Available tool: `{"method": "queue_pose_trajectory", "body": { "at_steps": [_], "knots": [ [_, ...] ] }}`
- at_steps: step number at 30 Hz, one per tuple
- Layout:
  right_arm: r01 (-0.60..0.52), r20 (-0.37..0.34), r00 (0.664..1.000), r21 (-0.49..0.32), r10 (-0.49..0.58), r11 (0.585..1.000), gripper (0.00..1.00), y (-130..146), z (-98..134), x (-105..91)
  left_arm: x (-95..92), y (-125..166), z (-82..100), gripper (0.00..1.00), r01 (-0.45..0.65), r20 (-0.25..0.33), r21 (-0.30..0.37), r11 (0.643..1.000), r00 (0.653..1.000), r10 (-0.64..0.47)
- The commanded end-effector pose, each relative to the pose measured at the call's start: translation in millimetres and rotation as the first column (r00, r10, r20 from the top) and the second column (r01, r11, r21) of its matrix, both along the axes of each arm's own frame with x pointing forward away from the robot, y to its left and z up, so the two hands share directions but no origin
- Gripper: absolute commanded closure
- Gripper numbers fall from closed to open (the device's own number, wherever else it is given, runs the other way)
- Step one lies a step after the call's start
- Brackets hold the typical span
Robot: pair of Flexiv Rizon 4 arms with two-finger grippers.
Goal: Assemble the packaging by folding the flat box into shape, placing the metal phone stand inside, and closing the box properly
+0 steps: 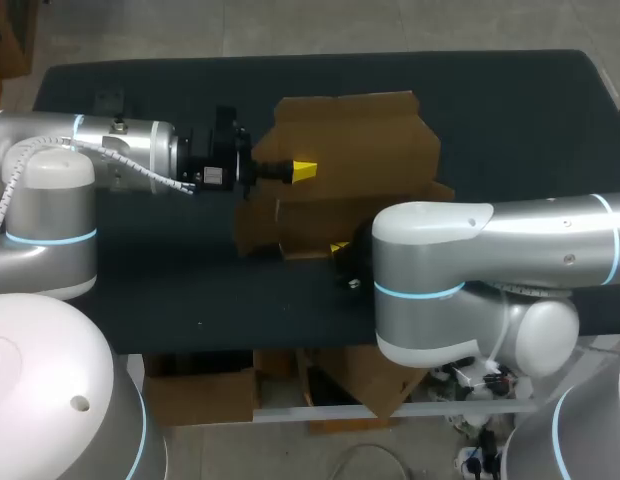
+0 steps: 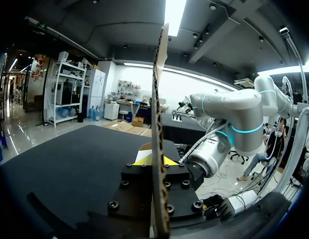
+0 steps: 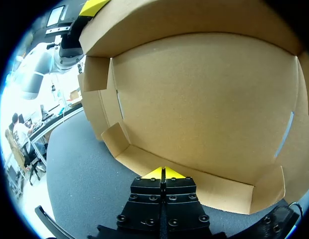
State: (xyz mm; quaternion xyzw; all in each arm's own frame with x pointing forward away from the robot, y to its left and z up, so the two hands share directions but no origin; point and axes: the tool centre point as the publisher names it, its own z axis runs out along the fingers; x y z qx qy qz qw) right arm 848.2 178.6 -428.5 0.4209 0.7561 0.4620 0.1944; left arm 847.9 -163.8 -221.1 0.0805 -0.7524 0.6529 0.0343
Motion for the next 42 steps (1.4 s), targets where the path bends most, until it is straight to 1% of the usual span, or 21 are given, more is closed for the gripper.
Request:
{"method": "queue_pose_trajectory", "body": {
  "at_steps": [1, 14, 19, 32, 42],
  "knots": [
    [0.109, 0.036, 0.994, -0.050, -0.107, 0.993, 1.00, 5.0, -5.6, -1.5, 0.3, -1.2, -2.3, 1.00, -0.001, 0.001, -0.002, 1.000, 1.000, 0.001],
    [0.109, 0.036, 0.994, -0.050, -0.107, 0.993, 1.00, 5.0, -5.6, -1.5, 3.1, -1.7, -0.4, 1.00, -0.004, 0.003, 0.000, 1.000, 1.000, 0.004],
    [0.109, 0.036, 0.994, -0.050, -0.107, 0.993, 1.00, 5.0, -5.6, -1.5, 7.0, -1.8, 1.0, 1.00, -0.007, 0.006, -0.001, 1.000, 1.000, 0.007],
    [0.109, 0.036, 0.994, -0.050, -0.107, 0.993, 1.00, 5.0, -5.6, -1.5, 17.0, -1.1, -1.1, 1.00, -0.013, -0.007, -0.004, 1.000, 1.000, 0.013],
    [0.109, 0.036, 0.994, -0.050, -0.107, 0.993, 1.00, 5.0, -5.6, -1.5, 13.8, 0.8, -0.5, 1.00, -0.013, -0.002, -0.005, 1.000, 1.000, 0.013]
  ]
}}
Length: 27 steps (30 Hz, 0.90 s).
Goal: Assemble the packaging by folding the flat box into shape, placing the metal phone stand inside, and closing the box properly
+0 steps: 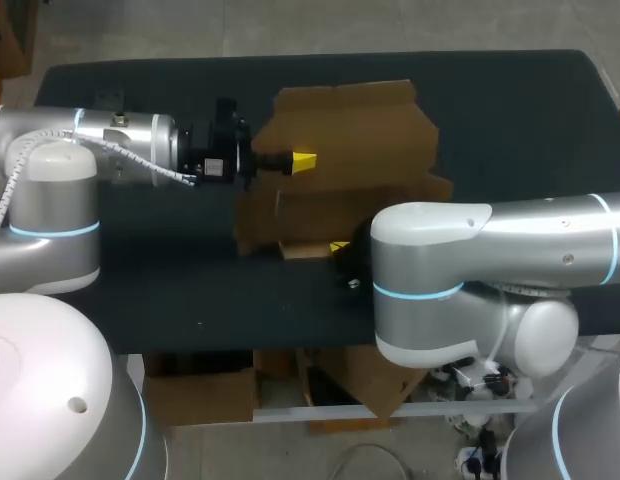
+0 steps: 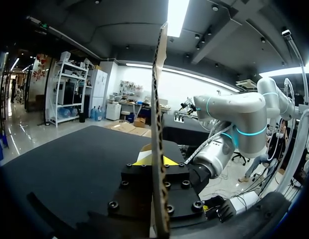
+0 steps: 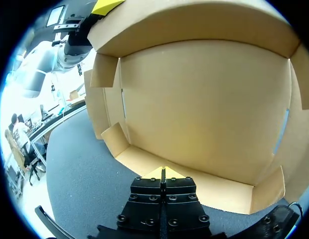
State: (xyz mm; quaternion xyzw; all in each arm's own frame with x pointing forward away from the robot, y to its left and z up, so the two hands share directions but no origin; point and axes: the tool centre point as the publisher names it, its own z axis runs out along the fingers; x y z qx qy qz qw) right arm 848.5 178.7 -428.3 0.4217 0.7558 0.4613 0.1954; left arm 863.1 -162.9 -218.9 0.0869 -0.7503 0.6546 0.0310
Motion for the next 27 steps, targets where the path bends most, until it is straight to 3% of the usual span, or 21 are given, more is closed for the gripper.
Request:
{"method": "queue_pose_trajectory", "body": {
  "at_steps": [1, 20, 27],
  "knots": [
    [0.106, 0.035, 0.994, -0.049, -0.104, 0.993, 1.00, 4.9, -5.7, -1.8, -1.7, -0.3, -2.7, 1.00, 0.002, 0.002, 0.000, 1.000, 1.000, -0.002],
    [0.106, 0.035, 0.994, -0.049, -0.104, 0.993, 1.00, 4.9, -5.7, -1.8, -2.8, -1.3, -3.5, 1.00, 0.005, 0.001, 0.004, 1.000, 1.000, -0.005],
    [0.094, 0.081, 0.993, -0.041, -0.091, 0.995, 1.00, 5.6, 6.3, -14.3, -2.8, -1.3, -3.5, 1.00, 0.005, 0.001, 0.004, 1.000, 1.000, -0.005]
  ]
}}
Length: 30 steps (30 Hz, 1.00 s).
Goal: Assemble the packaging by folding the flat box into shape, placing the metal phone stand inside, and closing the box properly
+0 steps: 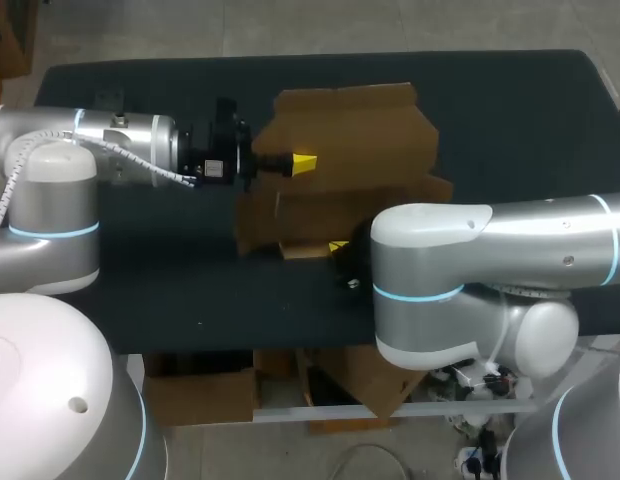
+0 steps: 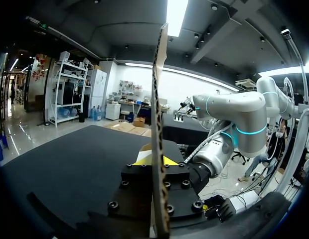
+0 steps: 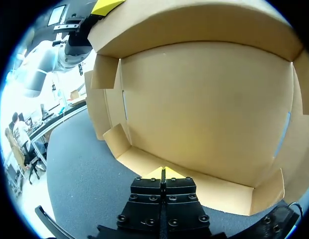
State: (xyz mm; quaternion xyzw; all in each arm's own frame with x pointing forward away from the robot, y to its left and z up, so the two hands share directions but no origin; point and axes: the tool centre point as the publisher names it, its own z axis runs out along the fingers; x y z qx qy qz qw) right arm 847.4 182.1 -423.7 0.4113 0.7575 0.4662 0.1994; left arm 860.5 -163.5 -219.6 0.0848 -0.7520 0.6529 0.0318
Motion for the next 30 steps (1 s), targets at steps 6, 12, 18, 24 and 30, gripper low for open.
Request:
{"method": "queue_pose_trajectory", "body": {
  "at_steps": [6, 12, 18, 24, 30],
  "knots": [
    [0.080, 0.089, 0.993, -0.014, -0.078, 0.997, 1.00, -0.7, 15.7, -26.6, -0.1, -0.7, -2.8, 1.00, 0.001, -0.001, 0.000, 1.000, 1.000, -0.001],
    [0.025, 0.084, 0.996, 0.024, -0.027, 0.999, 1.00, -9.0, 26.4, -41.9, -0.1, -0.7, -2.8, 1.00, 0.001, -0.001, 0.000, 1.000, 1.000, -0.001],
    [-0.019, 0.082, 0.996, 0.023, 0.017, 1.000, 1.00, -20.5, 35.7, -57.4, -0.1, -0.7, -2.8, 1.00, 0.001, -0.001, 0.000, 1.000, 1.000, -0.001],
    [-0.096, 0.072, 0.993, 0.042, 0.093, 0.994, 1.00, -36.9, 40.6, -66.9, -0.1, -0.7, -2.8, 1.00, 0.001, -0.001, 0.000, 1.000, 1.000, -0.001],
    [-0.144, 0.069, 0.988, 0.040, 0.141, 0.989, 1.00, -54.1, 43.8, -74.2, -0.1, -0.7, -2.8, 1.00, 0.001, -0.001, 0.000, 1.000, 1.000, -0.001]
  ]
}}
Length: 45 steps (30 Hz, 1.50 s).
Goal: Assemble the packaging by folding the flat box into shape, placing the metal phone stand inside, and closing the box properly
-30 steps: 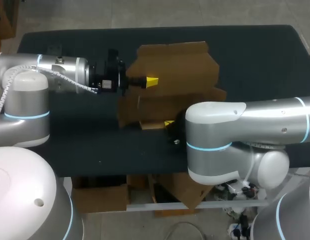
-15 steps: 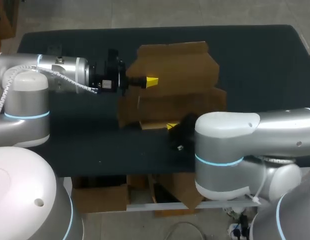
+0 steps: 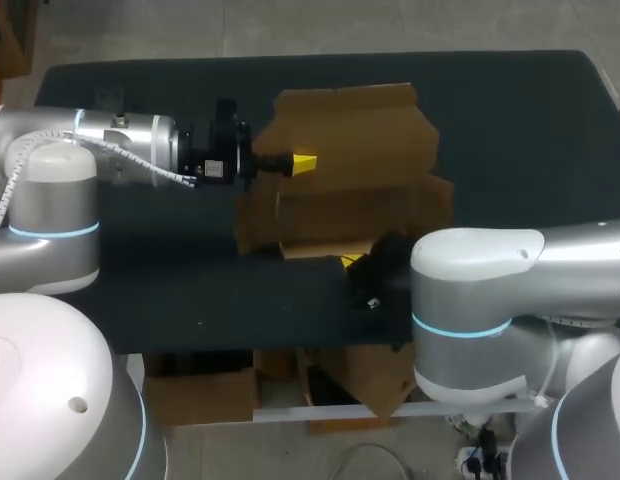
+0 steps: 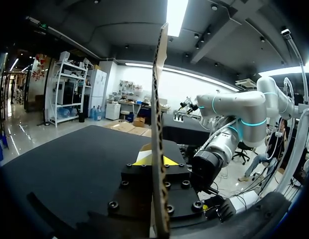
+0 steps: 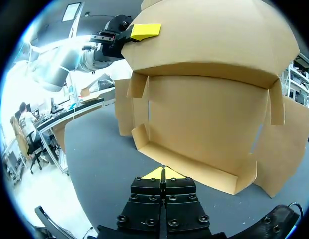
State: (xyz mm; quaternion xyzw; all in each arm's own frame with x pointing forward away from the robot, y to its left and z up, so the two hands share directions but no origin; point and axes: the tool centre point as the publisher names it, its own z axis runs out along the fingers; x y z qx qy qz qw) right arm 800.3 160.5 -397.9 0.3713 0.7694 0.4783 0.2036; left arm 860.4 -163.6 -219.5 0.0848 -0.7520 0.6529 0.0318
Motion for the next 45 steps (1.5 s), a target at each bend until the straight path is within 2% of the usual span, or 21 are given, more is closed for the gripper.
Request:
{"method": "queue_pose_trajectory", "body": {
  "at_steps": [1, 23, 33, 45],
  "knots": [
    [-0.070, 0.016, 0.997, 0.052, 0.069, 0.996, 1.00, -35.2, 18.5, -28.5, 0.0, -0.7, -2.8, 1.00, 0.001, -0.001, 0.000, 1.000, 1.000, -0.001],
    [-0.183, 0.011, 0.983, 0.004, 0.183, 0.983, 1.00, -95.7, 33.4, -58.5, 0.0, -0.7, -2.8, 1.00, 0.001, -0.001, 0.000, 1.000, 1.000, -0.001],
    [-0.226, 0.027, 0.974, 0.007, 0.226, 0.974, 1.00, -122.2, 39.1, -64.4, 0.0, -0.7, -2.8, 1.00, 0.001, -0.001, 0.000, 1.000, 1.000, -0.001],
    [-0.241, 0.033, 0.970, -0.035, 0.242, 0.970, 1.00, -153.2, 46.1, -64.1, 0.0, -0.7, -2.8, 1.00, 0.001, -0.001, 0.000, 1.000, 1.000, -0.001]
  ]
}}
